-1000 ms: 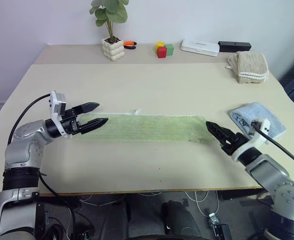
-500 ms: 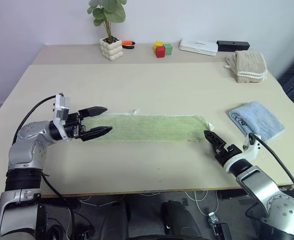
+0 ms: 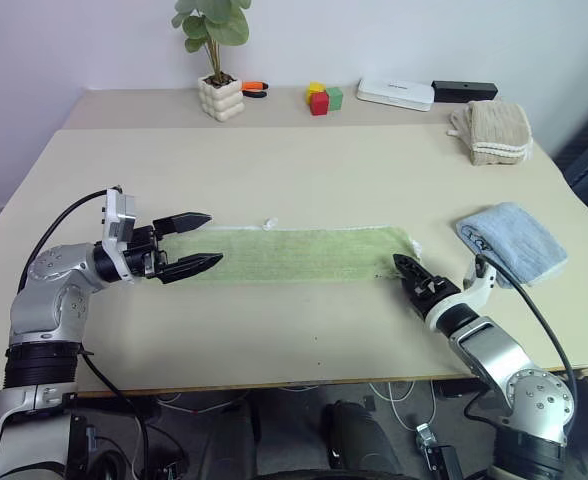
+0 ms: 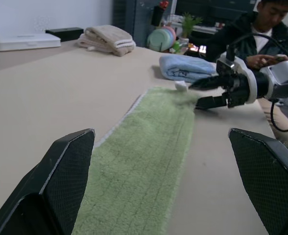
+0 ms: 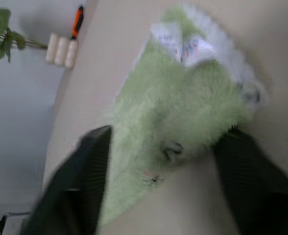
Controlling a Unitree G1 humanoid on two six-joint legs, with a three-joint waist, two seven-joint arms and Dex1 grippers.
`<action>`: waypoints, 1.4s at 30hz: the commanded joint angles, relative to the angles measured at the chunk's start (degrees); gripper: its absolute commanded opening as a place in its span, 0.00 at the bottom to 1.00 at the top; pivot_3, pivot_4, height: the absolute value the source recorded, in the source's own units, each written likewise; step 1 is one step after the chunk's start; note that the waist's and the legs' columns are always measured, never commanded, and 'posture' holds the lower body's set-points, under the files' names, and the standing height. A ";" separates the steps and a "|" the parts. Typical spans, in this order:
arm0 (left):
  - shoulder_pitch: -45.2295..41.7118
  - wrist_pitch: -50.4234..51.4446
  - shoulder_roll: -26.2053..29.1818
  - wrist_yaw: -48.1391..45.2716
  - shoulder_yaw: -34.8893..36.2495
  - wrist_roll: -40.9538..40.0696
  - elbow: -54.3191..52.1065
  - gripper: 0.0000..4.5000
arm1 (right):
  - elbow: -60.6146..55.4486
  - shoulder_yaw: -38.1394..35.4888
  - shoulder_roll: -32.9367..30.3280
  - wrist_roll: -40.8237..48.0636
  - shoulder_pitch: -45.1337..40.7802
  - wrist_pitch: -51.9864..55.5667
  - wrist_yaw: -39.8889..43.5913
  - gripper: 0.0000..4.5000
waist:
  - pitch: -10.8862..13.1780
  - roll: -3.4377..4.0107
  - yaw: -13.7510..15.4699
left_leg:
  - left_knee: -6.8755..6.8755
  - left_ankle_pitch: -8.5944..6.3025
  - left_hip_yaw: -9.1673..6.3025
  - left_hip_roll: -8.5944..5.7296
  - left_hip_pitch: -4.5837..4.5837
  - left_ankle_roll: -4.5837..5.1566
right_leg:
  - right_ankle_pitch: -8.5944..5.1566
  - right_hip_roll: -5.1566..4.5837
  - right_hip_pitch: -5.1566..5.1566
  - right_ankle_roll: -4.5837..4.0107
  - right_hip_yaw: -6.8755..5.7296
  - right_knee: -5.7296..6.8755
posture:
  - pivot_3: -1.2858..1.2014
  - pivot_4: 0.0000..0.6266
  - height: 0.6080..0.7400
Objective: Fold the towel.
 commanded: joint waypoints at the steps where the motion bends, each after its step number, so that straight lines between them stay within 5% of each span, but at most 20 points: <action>1: 0.37 -0.23 0.97 0.25 1.68 -1.33 -2.07 1.00 | -0.31 0.49 0.11 -0.13 -0.75 -1.09 -0.09 0.25 | -0.02 -0.03 0.00 | 0.00 0.00 0.01 0.00 0.00 0.00 | 0.00 0.00 -0.01 0.00 0.00 0.00 | 0.52 0.24 1.00; 3: 0.49 -0.38 1.08 0.31 1.69 -1.16 -2.08 1.00 | -0.01 0.86 0.00 -0.67 -1.04 -1.49 0.08 0.01 | -0.08 -0.13 -0.01 | 0.02 0.00 0.00 0.00 0.01 0.00 | 0.00 0.00 0.02 0.00 0.00 0.00 | 0.52 0.24 1.00; 4: 0.46 -0.26 1.06 0.35 1.74 -1.27 -2.05 1.00 | 0.09 0.86 -0.14 -0.90 -1.25 -1.71 0.15 0.00 | -0.13 -0.21 -0.01 | 0.02 0.00 0.00 0.00 0.03 0.00 | 0.00 0.00 0.04 0.00 0.00 0.00 | 0.52 0.24 1.00; 25: -1.74 -3.30 0.99 -0.45 0.82 0.20 2.19 1.00 | -0.86 -4.70 -11.19 -0.75 1.66 -1.47 4.15 0.00 | -0.11 -0.20 -0.02 | -0.03 0.00 0.03 0.00 0.01 0.00 | -0.01 -0.02 0.00 -0.02 0.01 -0.09 | 0.52 0.24 1.00; 29: -2.37 -3.87 1.00 -0.80 0.61 0.38 3.34 1.00 | -6.36 3.83 -18.74 -15.24 1.14 -1.93 12.27 0.00 | -0.06 -0.11 0.03 | -0.06 0.00 0.08 -0.01 -0.01 0.00 | -0.01 -0.03 -0.05 -0.02 0.05 -0.09 | 0.52 0.24 1.00; 42: -0.63 -4.60 0.88 -0.18 1.11 0.29 1.99 1.00 | -14.47 20.13 -21.52 -34.00 -7.56 -2.92 22.71 0.00 | -0.05 -0.14 0.24 | -0.04 0.00 0.07 -0.01 -0.03 0.00 | -0.01 0.00 -0.07 -0.02 0.04 -0.08 | 0.52 0.24 1.00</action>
